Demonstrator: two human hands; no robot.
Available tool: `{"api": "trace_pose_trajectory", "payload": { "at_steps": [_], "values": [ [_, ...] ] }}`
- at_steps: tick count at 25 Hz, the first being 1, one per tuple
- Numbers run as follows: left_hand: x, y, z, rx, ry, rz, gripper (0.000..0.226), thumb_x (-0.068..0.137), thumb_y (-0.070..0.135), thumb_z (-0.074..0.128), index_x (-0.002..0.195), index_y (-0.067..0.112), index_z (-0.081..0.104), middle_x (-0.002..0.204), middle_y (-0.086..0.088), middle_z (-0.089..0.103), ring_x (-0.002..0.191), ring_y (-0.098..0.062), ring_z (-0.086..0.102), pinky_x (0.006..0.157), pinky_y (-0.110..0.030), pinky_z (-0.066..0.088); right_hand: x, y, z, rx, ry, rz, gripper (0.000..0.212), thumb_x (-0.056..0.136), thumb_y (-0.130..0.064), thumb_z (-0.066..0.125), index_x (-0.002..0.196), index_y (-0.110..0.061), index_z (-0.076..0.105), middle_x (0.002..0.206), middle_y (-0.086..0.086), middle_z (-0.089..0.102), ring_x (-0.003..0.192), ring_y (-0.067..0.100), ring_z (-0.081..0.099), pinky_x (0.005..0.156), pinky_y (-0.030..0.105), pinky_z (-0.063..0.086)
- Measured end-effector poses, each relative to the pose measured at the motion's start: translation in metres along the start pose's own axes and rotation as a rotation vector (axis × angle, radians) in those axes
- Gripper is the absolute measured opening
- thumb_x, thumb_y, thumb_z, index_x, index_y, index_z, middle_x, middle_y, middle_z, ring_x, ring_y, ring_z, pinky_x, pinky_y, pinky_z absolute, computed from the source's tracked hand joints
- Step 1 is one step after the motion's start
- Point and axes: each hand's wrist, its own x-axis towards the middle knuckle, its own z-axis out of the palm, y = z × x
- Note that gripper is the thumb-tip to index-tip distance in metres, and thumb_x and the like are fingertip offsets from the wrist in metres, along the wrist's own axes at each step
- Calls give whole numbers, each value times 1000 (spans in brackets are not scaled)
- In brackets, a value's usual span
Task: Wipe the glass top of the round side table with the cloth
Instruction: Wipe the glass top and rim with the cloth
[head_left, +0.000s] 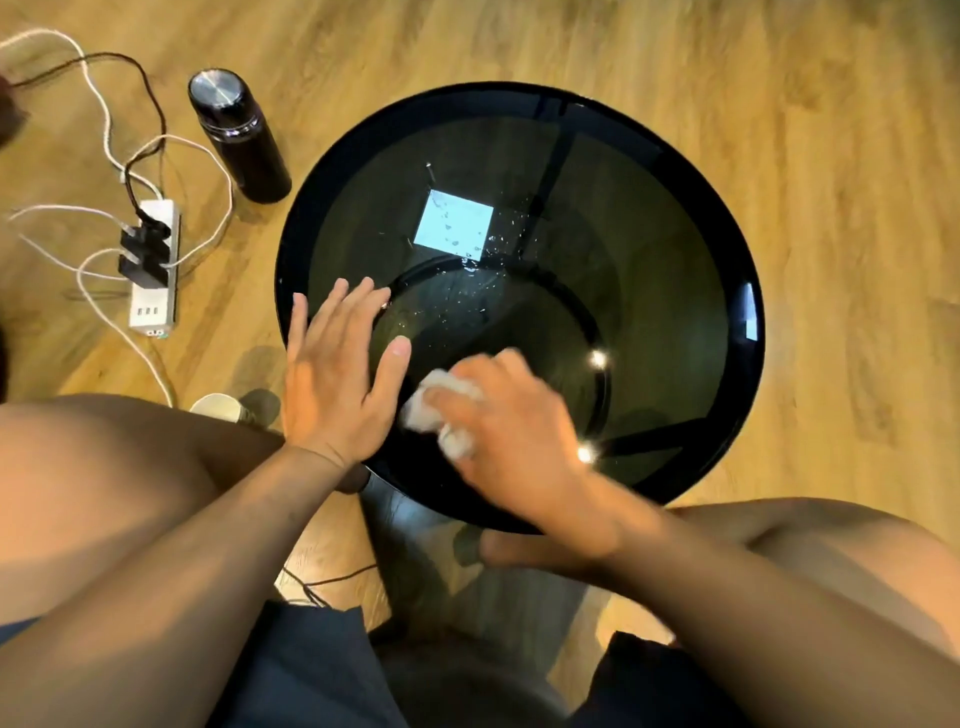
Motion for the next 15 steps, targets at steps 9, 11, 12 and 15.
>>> {"api": "trace_pose_trajectory", "payload": {
  "at_steps": [9,11,12,15],
  "values": [
    [3,1,-2,21,-45,-34,54,98,46,30,139,16,48,148,-7,50,146,-26,31,122,-54,7,67,254,-94,-265,78,783,43,83,-39,45,115,-17,63,98,24,69,90,41,67,82,40,55],
    [4,2,-2,31,-46,-34,54,99,46,29,139,16,49,147,-7,50,146,-26,32,122,-55,8,74,220,-75,-225,117,761,44,79,-43,44,114,-23,63,92,19,71,78,37,70,75,41,58],
    [4,1,-2,34,-46,-30,54,99,46,29,139,16,49,147,-6,50,146,-26,32,122,-55,8,76,195,-68,-235,125,748,42,80,-42,48,115,-24,64,95,19,70,81,38,69,76,41,57],
    [4,0,-2,14,-52,-25,54,99,45,28,140,17,48,147,-6,50,146,-25,31,122,-54,7,59,101,-38,-183,96,496,34,80,-34,56,111,-26,68,99,16,65,85,41,65,74,41,54]
  ]
}}
